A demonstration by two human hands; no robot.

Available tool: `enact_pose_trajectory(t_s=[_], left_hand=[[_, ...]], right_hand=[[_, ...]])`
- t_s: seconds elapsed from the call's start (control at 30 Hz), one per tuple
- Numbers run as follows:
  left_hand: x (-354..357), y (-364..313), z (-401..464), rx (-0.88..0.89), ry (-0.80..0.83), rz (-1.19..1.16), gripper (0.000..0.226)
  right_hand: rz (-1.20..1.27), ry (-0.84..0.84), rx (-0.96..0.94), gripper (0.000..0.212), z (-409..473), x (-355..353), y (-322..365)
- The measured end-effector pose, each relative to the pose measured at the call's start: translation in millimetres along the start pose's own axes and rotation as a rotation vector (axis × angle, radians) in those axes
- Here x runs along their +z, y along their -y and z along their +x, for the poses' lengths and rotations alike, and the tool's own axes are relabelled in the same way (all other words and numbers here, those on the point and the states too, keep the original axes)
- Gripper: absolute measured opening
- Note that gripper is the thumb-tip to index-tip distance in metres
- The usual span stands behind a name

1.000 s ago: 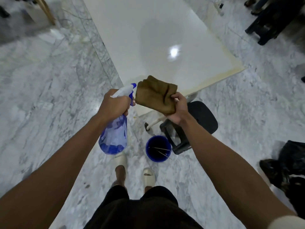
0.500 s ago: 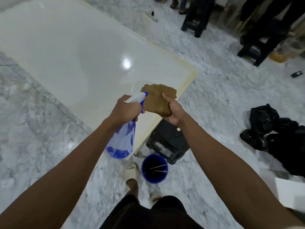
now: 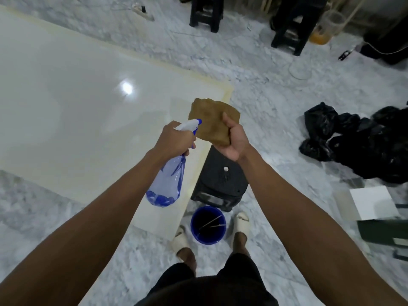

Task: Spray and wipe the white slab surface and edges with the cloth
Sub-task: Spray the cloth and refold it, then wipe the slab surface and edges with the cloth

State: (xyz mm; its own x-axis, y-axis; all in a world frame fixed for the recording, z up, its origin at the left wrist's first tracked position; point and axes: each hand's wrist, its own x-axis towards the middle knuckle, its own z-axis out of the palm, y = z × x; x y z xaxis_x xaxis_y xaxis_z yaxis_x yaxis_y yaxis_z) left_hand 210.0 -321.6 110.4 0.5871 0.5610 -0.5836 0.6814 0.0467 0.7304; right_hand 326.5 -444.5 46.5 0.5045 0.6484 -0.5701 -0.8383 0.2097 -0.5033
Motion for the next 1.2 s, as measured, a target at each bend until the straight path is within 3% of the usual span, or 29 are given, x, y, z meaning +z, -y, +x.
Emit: enact_pose_trajectory(t_s=[0.17,0.27,0.43,0.5,0.6,0.67,0.77,0.87,1.0,1.2], left_hand=[[17,-20,17,-0.064,-0.009,-0.040,0.044],[26,-30,20,0.006,-0.046,-0.023,0.015],[48,-54,51,0.053,-0.129,-0.028,0.027],[59,-65,68,0.059,-0.167,-0.097,0.034],[78,-73,99,0.045,-0.213,-0.150,0.040],[91,-76,119,0.038,-0.241,-0.192,0.041],[105,-73,144,0.018,-0.291,-0.224,0.033],[113,-65,155,-0.002,-0.330,-0.220,0.027],[111,-49,155,-0.030,-0.352,-0.212,0.018],[103,-18,130,-0.048,-0.385,-0.213,0.017]], right_hand=[[-0.010,-0.020,0.018,0.049,16,-14,20],[-0.021,-0.035,0.023,0.044,35,-29,40],[-0.257,-0.083,0.037,0.042,96,-63,89],[-0.462,-0.072,-0.039,0.034,130,-72,119],[-0.956,-0.148,-0.310,0.019,187,-76,162],[-1.272,-0.083,-0.467,0.009,234,-81,181],[-1.636,0.141,-0.489,0.054,304,-99,190],[-2.105,0.320,-0.496,0.057,338,-130,173],[-2.131,0.314,-0.700,0.057,330,-142,148],[-2.150,0.364,-0.800,0.056,300,-151,105]])
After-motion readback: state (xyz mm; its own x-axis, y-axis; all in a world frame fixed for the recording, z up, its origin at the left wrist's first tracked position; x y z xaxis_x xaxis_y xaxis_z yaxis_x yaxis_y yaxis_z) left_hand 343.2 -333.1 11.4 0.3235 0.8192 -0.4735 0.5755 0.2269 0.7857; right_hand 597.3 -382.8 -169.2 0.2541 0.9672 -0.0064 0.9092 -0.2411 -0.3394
